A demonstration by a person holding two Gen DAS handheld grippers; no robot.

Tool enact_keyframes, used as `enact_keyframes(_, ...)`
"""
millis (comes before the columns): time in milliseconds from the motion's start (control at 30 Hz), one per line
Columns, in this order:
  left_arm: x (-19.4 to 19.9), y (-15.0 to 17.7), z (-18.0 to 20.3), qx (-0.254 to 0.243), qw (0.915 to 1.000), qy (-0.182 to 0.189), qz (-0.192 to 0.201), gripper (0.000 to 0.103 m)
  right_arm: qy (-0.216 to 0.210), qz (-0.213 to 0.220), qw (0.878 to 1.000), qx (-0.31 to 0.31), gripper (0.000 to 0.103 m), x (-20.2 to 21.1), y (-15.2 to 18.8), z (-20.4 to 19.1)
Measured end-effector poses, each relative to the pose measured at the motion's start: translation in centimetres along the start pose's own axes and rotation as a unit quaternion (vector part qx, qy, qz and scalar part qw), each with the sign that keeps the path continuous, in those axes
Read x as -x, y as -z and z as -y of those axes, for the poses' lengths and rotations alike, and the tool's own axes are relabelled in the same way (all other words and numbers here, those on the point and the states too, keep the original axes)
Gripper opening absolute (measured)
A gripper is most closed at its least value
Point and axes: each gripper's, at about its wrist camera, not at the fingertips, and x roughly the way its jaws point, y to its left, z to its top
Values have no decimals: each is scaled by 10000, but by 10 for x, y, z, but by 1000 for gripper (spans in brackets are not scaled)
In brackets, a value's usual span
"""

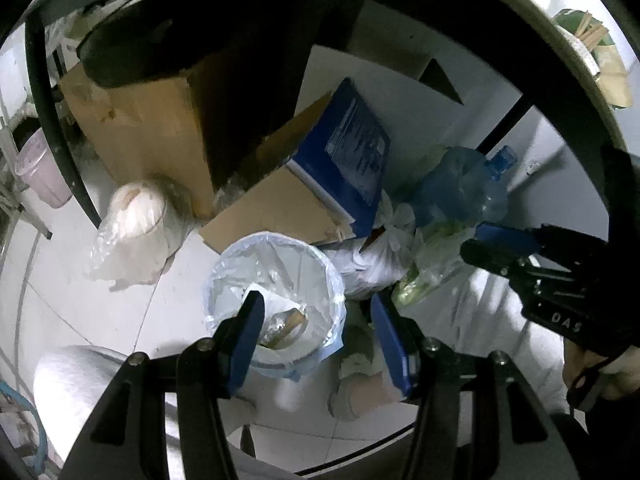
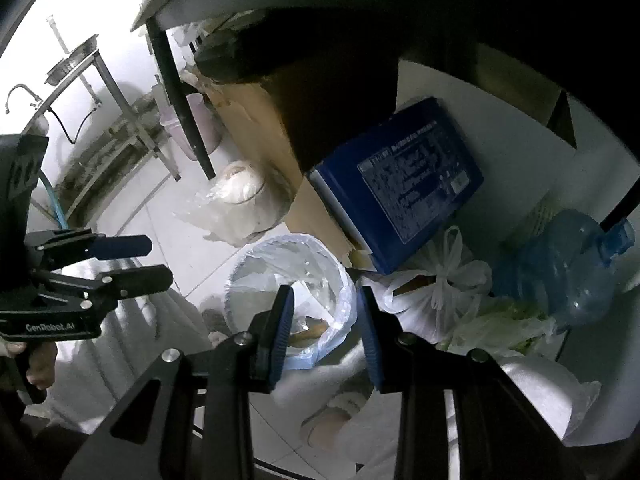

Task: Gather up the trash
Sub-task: 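Open the left gripper over the bin while the right gripper opens too, then raise both open grippers back up to the counter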

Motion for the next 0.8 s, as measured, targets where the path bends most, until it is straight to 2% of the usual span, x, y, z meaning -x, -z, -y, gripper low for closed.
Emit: enact_keyframes(800,66,-2,34,-328,9972,-24,675,56,-30,568,9981,224,30,67,0,-14)
